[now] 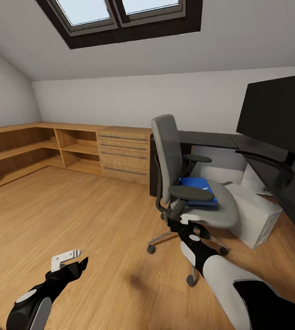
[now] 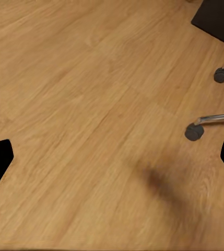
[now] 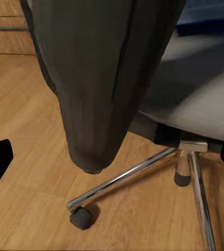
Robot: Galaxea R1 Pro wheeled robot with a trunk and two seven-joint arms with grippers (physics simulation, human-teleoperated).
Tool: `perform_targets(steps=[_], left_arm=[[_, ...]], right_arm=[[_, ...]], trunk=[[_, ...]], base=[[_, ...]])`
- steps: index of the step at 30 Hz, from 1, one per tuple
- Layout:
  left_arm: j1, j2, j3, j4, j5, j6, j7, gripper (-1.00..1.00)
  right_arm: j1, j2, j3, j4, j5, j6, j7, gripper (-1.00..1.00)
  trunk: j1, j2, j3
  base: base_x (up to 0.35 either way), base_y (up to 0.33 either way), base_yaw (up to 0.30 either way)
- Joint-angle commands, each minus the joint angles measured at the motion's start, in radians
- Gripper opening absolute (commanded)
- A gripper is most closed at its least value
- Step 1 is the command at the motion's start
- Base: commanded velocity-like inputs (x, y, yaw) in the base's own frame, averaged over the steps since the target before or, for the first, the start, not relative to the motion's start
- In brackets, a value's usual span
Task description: In the bedroom, organize the workspace by keeping the computer under the desk, ensuring the monitor is on the desk, placing the keyboard on the desk next to the monitor, placing the mouse on the desk next to the keyboard, moving the folder from the swivel chair onto the desk next to the mouse, stacking the notebook on top of the folder with the pen on top of the notebook, and positioning the swivel chair next to the desk.
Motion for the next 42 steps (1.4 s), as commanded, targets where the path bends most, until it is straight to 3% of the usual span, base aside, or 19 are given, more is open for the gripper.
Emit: perform_targets(steps=[1,23,42], left_arm=[[-0.001,0.000,-0.001,-0.001,0.011,0.005,0.008,1.00],[-0.001,0.000,-0.002,-0.001,0.011,0.006,0.008,1.00],[-0.001,0.000,-0.001,-0.001,0.011,0.006,0.009,1.00]], right_arm=[[-0.001,0.000,0.002,0.001,-0.009,-0.004,-0.001,1.00],[0.000,-0.001,0.002,0.001,-0.009,-0.004,-0.001,1.00],[0.000,0.000,0.002,0.001,-0.009,-0.004,-0.001,1.00]], trunk=[[0.000,0.000,-0.001],[0.000,0.000,0.000],[0.000,0.000,0.000]], base=[[-0.023,0.000,0.108],[-0.238,-0.027,0.007],[-0.014,-0.006,-0.196]])
